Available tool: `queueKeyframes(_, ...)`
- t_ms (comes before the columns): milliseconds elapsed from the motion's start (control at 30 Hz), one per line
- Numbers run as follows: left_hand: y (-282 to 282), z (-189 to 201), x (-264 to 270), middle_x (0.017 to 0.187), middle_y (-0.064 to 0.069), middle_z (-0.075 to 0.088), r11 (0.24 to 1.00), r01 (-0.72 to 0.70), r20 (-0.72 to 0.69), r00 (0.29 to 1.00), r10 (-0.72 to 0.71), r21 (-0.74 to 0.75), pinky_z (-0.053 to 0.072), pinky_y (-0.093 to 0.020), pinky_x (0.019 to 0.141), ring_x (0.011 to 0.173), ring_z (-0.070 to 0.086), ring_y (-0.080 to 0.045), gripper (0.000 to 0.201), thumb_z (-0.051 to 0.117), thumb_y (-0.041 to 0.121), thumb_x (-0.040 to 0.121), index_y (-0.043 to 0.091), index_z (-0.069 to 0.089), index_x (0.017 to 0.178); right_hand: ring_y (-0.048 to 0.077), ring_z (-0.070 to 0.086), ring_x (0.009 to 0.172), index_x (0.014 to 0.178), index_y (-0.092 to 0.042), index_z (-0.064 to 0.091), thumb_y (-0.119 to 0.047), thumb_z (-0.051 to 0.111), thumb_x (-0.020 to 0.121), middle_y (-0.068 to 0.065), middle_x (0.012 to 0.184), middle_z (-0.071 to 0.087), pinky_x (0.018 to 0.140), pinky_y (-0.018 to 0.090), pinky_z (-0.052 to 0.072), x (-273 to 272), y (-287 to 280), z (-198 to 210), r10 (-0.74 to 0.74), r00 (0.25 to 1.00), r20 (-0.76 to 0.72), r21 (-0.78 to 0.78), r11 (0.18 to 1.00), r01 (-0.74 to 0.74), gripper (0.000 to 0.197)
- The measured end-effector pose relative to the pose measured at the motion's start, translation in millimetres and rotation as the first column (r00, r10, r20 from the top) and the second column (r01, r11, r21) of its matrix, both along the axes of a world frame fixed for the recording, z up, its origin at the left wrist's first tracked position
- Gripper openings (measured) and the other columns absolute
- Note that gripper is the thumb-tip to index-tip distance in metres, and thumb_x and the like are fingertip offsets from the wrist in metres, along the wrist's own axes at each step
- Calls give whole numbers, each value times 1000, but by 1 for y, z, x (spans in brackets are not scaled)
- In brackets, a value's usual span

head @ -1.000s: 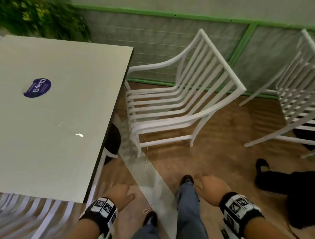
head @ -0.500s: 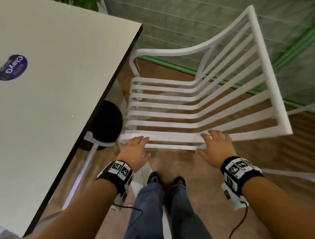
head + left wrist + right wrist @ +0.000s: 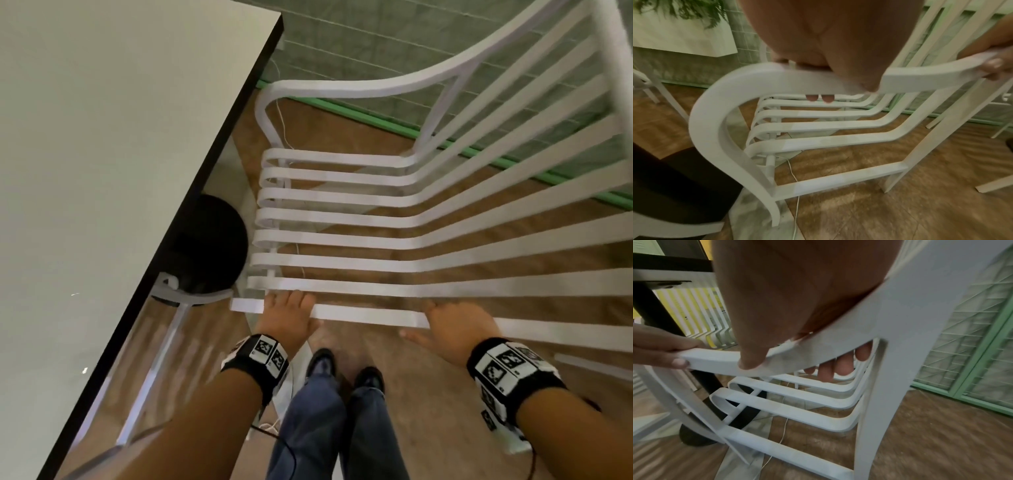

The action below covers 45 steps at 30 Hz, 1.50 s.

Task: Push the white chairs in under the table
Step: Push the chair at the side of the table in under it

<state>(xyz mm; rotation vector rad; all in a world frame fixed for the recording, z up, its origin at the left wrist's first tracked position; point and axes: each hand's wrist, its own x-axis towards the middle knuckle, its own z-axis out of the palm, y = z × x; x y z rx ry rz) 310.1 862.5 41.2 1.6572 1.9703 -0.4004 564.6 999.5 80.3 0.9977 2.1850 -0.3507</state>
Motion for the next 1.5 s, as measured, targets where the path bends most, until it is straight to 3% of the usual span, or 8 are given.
queueKeyframes(200, 3, -3, -16, 130, -4, 46, 996, 58, 41, 997, -61, 64, 28, -44, 102, 118, 41, -25, 40, 38, 47, 95, 22, 42, 126, 13, 58, 70, 84, -24, 54, -78, 20, 83, -5, 75, 57, 71, 29, 52, -16, 2, 2, 23, 999, 24, -22, 999, -23, 64)
queueKeyframes(333, 14, -2, -43, 128, -5, 46, 997, 56, 44, 997, -58, 53, 29, -45, 102, 118, 40, -26, 43, 36, 49, 95, 20, 42, 126, 14, 54, 67, 64, -23, 40, -78, 20, 82, -7, 66, 50, 68, 30, 50, -38, 5, 4, 18, 1000, -13, -32, 999, -19, 61)
queueKeyframes(433, 20, -2, -64, 126, -4, 48, 1000, 1, 69, 998, -1, -4, 27, -43, 103, 118, 40, -25, 45, 38, 52, 93, 22, 42, 127, 19, 59, 76, 72, -20, 43, -78, 19, 81, 1, 81, 61, 66, 32, 44, -55, 5, 6, 33, 998, -52, -19, 999, -34, 63)
queueKeyframes(533, 16, 3, -64, 126, -4, 49, 999, -34, 37, 999, 35, -10, 23, -46, 109, 120, 40, -26, 56, 38, 63, 87, 22, 43, 125, 22, 62, 88, 99, -16, 57, -74, 23, 85, 3, 98, 66, 70, 34, 46, -54, -4, 10, 21, 996, -86, -15, 1000, -23, 68)
queueKeyframes(667, 19, 13, -25, 136, -3, 44, 998, 10, 47, 999, -14, 69, 13, -53, 115, 130, 35, -26, 75, 37, 75, 80, 23, 36, 135, 25, 51, 113, 128, -20, 45, -65, 32, 90, 6, 122, 58, 84, 38, 49, -28, -7, 28, -94, 990, -102, 97, 990, 104, 60)
queueKeyframes(867, 35, -2, 3, 134, -5, 48, 998, 3, 60, 998, -7, 57, 24, -43, 109, 124, 39, -26, 65, 33, 67, 88, 18, 41, 130, 25, 52, 106, 121, -20, 55, -75, 27, 84, 6, 116, 58, 78, 34, 47, -18, 3, 28, -15, 999, 34, 138, 990, 10, 72)
queueKeyframes(1067, 32, -11, -4, 122, -5, 52, 996, 35, 55, 998, -40, 86, 28, -42, 101, 114, 42, -26, 55, 35, 62, 90, 16, 46, 119, 21, 61, 80, 93, -16, 63, -78, 22, 81, 6, 94, 61, 61, 30, 45, -33, -5, 23, 77, 989, 125, 142, 985, -95, 75)
queueKeyframes(1500, 25, -12, -46, 120, -3, 54, 995, 48, 21, 999, -50, 84, 29, -40, 99, 113, 44, -24, 56, 38, 64, 88, 17, 49, 116, 23, 59, 89, 93, -14, 63, -69, 21, 90, 8, 100, 62, 67, 32, 43, -70, -25, 28, 146, 983, 113, 106, 982, -158, 70)
